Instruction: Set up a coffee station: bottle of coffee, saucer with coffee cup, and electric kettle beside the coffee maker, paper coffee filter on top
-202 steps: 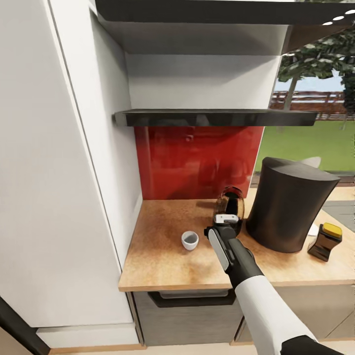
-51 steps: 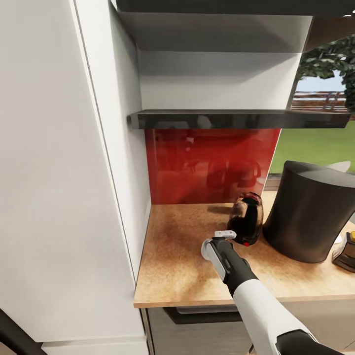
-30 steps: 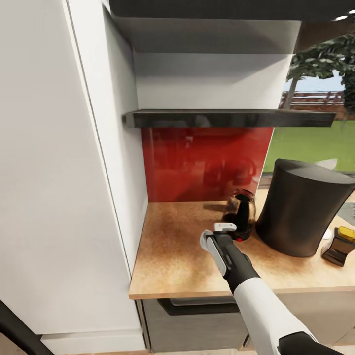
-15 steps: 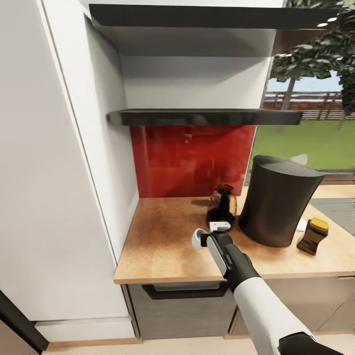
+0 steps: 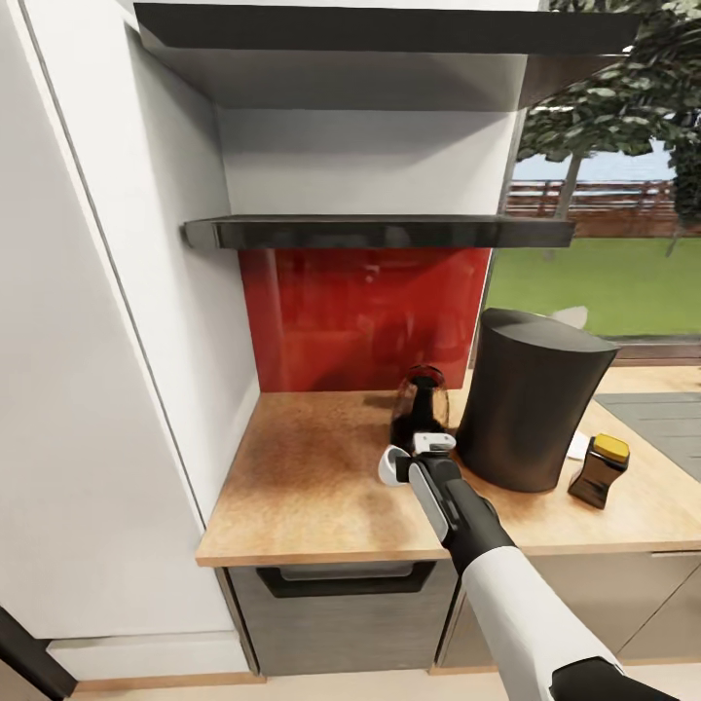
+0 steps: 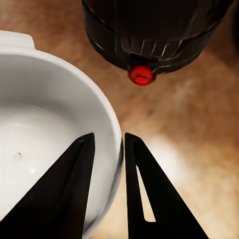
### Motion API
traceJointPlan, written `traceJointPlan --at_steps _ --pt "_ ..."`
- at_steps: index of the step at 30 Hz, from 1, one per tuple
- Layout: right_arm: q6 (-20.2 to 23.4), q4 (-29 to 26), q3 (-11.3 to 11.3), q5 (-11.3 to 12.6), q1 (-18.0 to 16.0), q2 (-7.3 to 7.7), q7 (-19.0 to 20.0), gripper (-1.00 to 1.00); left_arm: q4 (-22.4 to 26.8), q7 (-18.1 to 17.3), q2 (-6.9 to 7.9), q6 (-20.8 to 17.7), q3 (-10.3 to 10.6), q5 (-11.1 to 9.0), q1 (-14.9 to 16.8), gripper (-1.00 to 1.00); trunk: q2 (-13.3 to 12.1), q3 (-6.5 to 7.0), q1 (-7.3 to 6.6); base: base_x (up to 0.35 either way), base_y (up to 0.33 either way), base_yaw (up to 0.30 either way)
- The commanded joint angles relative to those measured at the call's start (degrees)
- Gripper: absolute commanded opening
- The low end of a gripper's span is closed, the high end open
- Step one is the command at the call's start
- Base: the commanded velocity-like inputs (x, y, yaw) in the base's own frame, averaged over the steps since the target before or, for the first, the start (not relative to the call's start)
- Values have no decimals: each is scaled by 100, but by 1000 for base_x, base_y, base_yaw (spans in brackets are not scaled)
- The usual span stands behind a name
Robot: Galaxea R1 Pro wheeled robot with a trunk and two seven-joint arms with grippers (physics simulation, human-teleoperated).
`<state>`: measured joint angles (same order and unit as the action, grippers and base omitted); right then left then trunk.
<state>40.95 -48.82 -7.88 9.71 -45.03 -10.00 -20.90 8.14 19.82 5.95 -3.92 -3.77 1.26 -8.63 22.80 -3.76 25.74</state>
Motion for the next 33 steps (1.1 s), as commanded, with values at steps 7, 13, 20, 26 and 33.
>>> traceJointPlan --at_steps 7,13,20,26,33 --pt "14 -5 -11 66 -6 0 -37 -100 29 2 9 -39 -36 7 -7 100 12 -12 4 2 -2 0" --pt "18 -2 -10 66 -6 0 -37 -100 36 -5 12 -39 -43 6 -5 100 12 -12 4 0 0 0" --pt "14 1 -10 66 -6 0 -30 -100 36 -5 11 -39 -45 6 -5 100 12 -12 4 -33 0 0" --pt "18 -2 -12 66 -5 0 -28 -100 37 -5 11 -39 -45 6 -6 100 12 -12 4 -286 119 -5" --pt "18 -5 -11 66 -6 0 -28 -100 38 -5 3 -39 -49 5 2 100 12 7 4 -63 51 -220"
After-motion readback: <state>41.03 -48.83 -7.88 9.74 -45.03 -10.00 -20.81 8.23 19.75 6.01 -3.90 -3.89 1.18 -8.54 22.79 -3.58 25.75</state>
